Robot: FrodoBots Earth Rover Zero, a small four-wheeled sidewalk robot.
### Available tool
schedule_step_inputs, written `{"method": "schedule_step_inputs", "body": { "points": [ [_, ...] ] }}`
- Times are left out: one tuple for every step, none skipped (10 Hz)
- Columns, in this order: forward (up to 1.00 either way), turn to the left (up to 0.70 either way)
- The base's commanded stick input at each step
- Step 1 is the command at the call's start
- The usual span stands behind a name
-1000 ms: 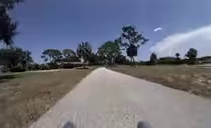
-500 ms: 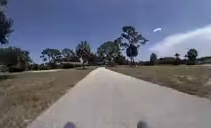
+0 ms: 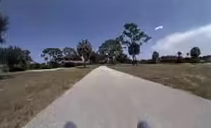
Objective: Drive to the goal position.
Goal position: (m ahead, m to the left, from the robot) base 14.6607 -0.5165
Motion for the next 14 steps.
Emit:
{"method": "schedule_step_inputs", "body": {
  "points": [
    [1.00,0.00],
    [1.00,0.00],
    [1.00,0.00],
    [1.00,0.00],
    [1.00,0.00],
    [1.00,0.00],
    [1.00,0.00],
    [1.00,0.00],
    [1.00,0.00],
    [1.00,0.00],
    [1.00,0.00],
    [1.00,0.00],
    [1.00,0.00],
    [1.00,0.00]
  ]
}}
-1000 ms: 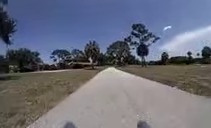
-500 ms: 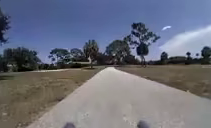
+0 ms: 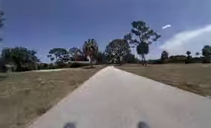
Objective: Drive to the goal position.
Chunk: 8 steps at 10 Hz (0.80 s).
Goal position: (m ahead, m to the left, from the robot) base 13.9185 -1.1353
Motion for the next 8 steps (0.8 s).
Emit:
{"method": "schedule_step_inputs", "body": {
  "points": [
    [1.00,0.00],
    [1.00,0.00],
    [1.00,0.00],
    [1.00,0.00],
    [1.00,0.00],
    [1.00,0.00],
    [1.00,0.00],
    [1.00,0.00]
  ]
}}
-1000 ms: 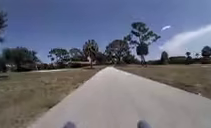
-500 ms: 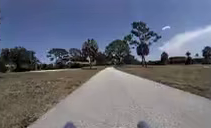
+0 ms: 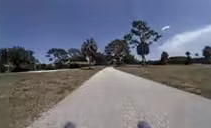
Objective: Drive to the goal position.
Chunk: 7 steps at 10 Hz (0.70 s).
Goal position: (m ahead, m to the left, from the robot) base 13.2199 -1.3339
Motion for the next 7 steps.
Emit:
{"method": "schedule_step_inputs", "body": {
  "points": [
    [1.00,0.00],
    [1.00,0.00],
    [1.00,0.00],
    [1.00,0.00],
    [1.00,0.00],
    [1.00,0.00],
    [1.00,0.00]
  ]
}}
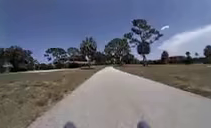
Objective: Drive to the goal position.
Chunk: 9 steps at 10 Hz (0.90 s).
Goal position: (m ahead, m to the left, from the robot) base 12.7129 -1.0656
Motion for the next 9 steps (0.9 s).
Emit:
{"method": "schedule_step_inputs", "body": {
  "points": [
    [1.00,0.00],
    [1.00,0.00],
    [1.00,0.00],
    [1.00,0.00],
    [1.00,0.00],
    [1.00,0.00],
    [1.00,0.00],
    [1.00,0.00],
    [1.00,0.00]
  ]
}}
